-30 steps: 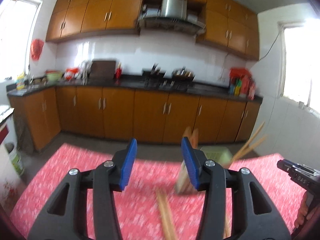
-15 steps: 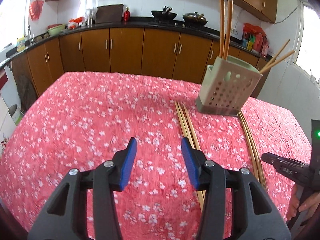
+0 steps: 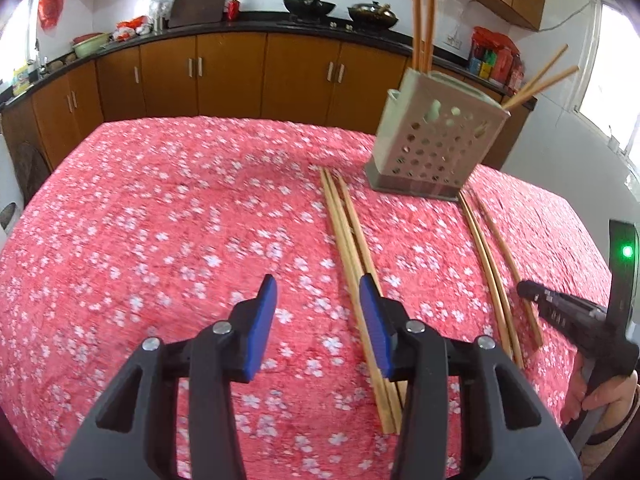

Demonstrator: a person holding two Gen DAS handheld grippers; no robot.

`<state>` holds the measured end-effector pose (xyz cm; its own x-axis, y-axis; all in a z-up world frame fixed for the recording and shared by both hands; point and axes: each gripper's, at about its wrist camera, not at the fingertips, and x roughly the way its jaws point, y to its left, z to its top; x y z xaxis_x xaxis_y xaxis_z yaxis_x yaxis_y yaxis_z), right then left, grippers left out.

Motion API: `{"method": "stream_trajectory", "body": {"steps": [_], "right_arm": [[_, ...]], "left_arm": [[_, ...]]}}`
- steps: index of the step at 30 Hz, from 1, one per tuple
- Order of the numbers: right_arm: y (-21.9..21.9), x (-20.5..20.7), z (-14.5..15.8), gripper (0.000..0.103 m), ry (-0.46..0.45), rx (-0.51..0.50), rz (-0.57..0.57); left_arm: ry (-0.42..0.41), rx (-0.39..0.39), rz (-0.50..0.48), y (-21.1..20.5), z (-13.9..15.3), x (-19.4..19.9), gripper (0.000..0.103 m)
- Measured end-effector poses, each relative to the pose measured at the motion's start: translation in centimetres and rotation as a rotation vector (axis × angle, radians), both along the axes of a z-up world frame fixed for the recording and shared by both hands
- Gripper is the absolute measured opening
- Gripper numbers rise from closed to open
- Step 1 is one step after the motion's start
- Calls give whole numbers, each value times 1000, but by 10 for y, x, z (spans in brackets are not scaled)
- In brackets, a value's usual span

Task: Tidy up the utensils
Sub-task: 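Return to the chopsticks and close the grippers on another one, then hold the grasped chopsticks against the table with both grippers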

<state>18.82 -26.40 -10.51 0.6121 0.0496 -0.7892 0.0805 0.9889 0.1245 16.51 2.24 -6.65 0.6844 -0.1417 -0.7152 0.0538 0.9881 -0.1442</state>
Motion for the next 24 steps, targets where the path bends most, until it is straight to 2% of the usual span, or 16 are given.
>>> {"method": "stream_trajectory", "body": {"steps": [3,6,10,21,24], "right_arm": [[-9,-1,-1,8,-2,30,-17],[-8,-3,-1,8,-9,1,-4],[-9,-4,0,8,-13,-3,1],[2,-3,-2,8,-20,-45,18],[4,-2,-4,9,-26,-52,33]], "left_arm": [[27,0,-32,-10,-9,3,33],[60,2,-53,-18,-19,7,23],[101,3,-63,-26,-32,13,16],[101,73,-48,-29,-42,19,13],[94,96,-42,-27,-42,26,9]]}}
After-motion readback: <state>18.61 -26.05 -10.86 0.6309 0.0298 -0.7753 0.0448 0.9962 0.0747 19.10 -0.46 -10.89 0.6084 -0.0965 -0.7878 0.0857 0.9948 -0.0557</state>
